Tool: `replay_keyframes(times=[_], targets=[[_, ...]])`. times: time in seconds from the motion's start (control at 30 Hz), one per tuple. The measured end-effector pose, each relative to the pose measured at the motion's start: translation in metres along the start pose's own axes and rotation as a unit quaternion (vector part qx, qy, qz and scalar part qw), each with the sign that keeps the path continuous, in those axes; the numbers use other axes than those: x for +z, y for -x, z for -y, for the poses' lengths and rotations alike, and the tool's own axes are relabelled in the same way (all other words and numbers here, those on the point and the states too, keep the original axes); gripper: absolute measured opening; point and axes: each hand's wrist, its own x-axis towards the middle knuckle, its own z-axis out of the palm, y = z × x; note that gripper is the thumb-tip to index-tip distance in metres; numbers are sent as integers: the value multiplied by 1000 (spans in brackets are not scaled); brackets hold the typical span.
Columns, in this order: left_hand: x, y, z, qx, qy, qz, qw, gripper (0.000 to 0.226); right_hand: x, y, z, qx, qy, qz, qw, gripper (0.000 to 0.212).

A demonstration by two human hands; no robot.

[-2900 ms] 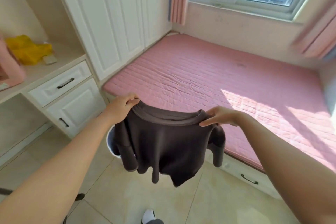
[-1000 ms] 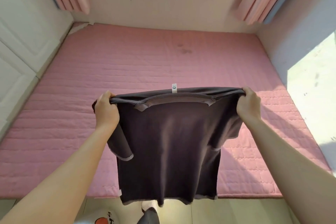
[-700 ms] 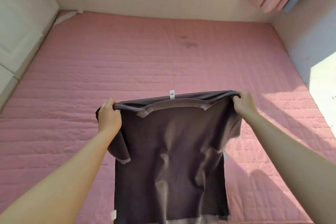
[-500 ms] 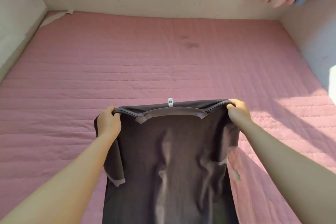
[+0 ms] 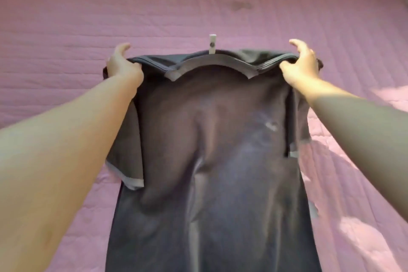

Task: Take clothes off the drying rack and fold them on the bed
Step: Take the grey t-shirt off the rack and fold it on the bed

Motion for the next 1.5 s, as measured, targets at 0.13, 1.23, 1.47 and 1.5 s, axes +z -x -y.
replay_keyframes(times=[0.13, 1.23, 1.47, 1.5], targets=[[16, 29, 37, 27, -71, 59, 995, 68, 18, 22, -20, -35, 29, 114, 992, 73], [-67, 350, 355, 261, -452, 344, 781, 84, -13, 414, -263, -166, 348, 362, 849, 75], [-82, 348, 358, 255, -462, 290, 798, 57, -30, 419, -279, -131, 347, 360, 856, 85], [-83, 346, 358, 238, -467, 300, 797, 50, -31, 418, -279, -138, 343, 357, 858, 84]])
